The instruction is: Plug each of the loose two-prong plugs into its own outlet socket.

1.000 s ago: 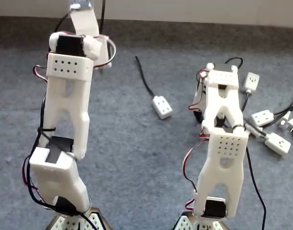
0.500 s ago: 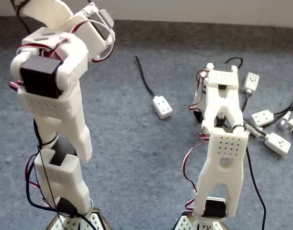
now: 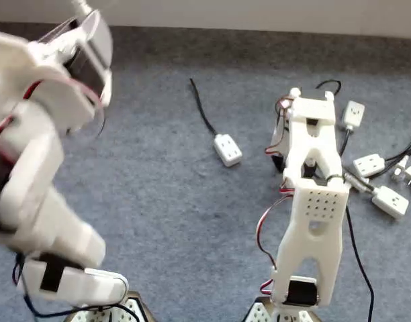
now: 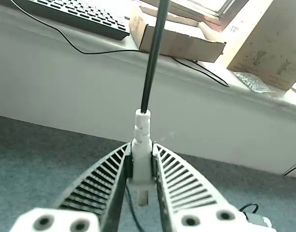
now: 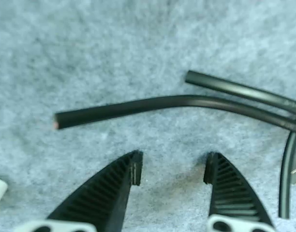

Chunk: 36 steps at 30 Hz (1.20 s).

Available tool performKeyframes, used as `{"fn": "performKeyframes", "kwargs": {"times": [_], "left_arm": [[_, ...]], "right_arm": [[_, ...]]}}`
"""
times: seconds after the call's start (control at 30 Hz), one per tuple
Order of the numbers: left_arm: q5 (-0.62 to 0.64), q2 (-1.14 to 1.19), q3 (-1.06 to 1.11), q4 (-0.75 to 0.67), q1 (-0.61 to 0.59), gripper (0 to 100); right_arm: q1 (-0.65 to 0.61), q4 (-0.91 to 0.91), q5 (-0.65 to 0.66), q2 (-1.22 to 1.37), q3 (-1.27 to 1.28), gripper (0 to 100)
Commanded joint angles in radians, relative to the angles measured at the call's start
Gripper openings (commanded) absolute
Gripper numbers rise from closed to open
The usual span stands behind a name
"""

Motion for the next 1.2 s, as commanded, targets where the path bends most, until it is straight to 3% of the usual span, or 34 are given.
{"fn": "performKeyframes", "kwargs": {"times": [0.0,0.13,0.23,0.33,0.57,0.67,0.93,1.17], "left_arm": [[-0.054,-0.269,0.374,0.006,0.036,1],[-0.055,-0.473,0.872,-0.032,0.084,1],[-0.04,-0.582,1.219,-0.258,0.082,1],[0.043,-0.717,1.55,-0.543,0.088,1],[0.124,-1.099,2.342,-1.425,0.087,1],[0.124,-1.265,2.569,-1.663,0.079,1],[0.115,-1.678,2.85,-1.711,0.056,1],[0.124,-1.641,2.961,-1.863,0.084,1]], "right_arm": [[-0.041,-0.021,0.017,0.012,0.004,22.1],[-0.041,-0.021,0.017,0.012,0.004,22.1],[-0.041,-0.021,0.017,0.012,0.004,22.1],[-0.041,-0.021,0.017,0.012,0.004,22.1],[-0.041,-0.021,0.018,0.012,0.004,22.1],[-0.053,-0.022,0.023,0.012,0.004,22.1],[-0.071,-0.031,0.023,0.008,0.004,22.1],[-0.128,0.025,0.023,-0.027,-0.047,22.0]]}}
